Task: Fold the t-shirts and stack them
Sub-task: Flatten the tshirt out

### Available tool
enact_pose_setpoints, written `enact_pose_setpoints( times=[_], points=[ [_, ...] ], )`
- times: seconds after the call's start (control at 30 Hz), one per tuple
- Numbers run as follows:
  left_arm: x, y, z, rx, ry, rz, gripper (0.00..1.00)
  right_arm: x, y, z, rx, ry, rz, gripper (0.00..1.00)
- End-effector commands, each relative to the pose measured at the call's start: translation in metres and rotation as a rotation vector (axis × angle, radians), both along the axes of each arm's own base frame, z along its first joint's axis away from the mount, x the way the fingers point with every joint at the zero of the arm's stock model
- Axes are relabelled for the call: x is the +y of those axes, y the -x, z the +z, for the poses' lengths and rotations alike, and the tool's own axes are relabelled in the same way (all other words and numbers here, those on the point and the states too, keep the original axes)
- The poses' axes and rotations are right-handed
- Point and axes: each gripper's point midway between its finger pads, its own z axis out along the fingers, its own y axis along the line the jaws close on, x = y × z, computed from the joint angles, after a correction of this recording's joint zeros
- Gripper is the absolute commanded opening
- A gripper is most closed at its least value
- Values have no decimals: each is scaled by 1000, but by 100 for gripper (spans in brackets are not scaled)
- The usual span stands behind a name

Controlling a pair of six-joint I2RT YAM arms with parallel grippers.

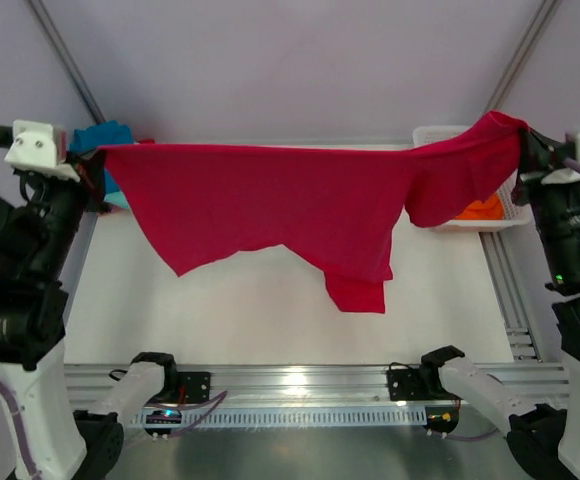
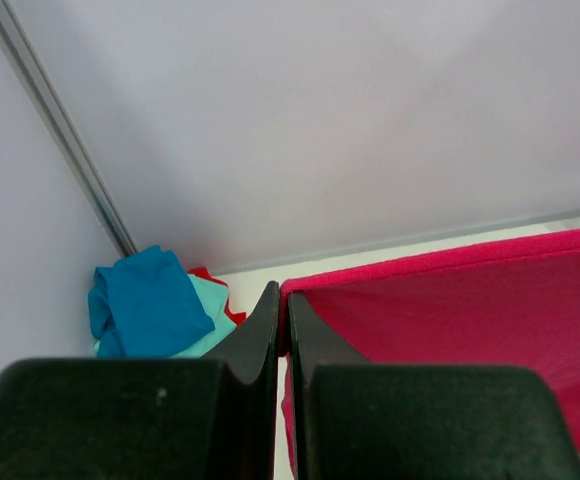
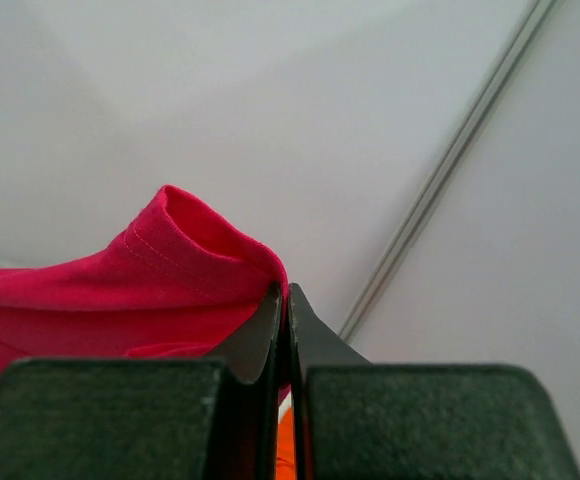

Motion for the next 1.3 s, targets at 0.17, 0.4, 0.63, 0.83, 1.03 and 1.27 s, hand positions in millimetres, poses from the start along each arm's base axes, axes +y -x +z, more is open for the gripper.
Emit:
enact_pose_setpoints(
  times=[0.17, 0.4, 0.63, 0.83, 1.03, 1.27],
  points=[
    [29, 125, 14, -172, -28, 112, 0, -19, 144, 49, -234, -59, 147, 3],
    [40, 202, 1, -281, -43, 150, 0, 6, 208, 32, -283, 67, 323, 3],
    [46, 243, -8, -345, -24, 168, 0, 18, 260, 30, -354, 74, 416, 3],
    [48, 232, -27, -316, -41, 185, 0, 18, 247, 26, -322, 43, 401, 3],
    [39, 188, -42, -230, -71, 145, 0, -4, 201, 23, -265, -37, 245, 3],
    [31, 124, -63, -90, -93, 118, 0, 1, 116, -16, -96, -47, 171, 3]
  ],
)
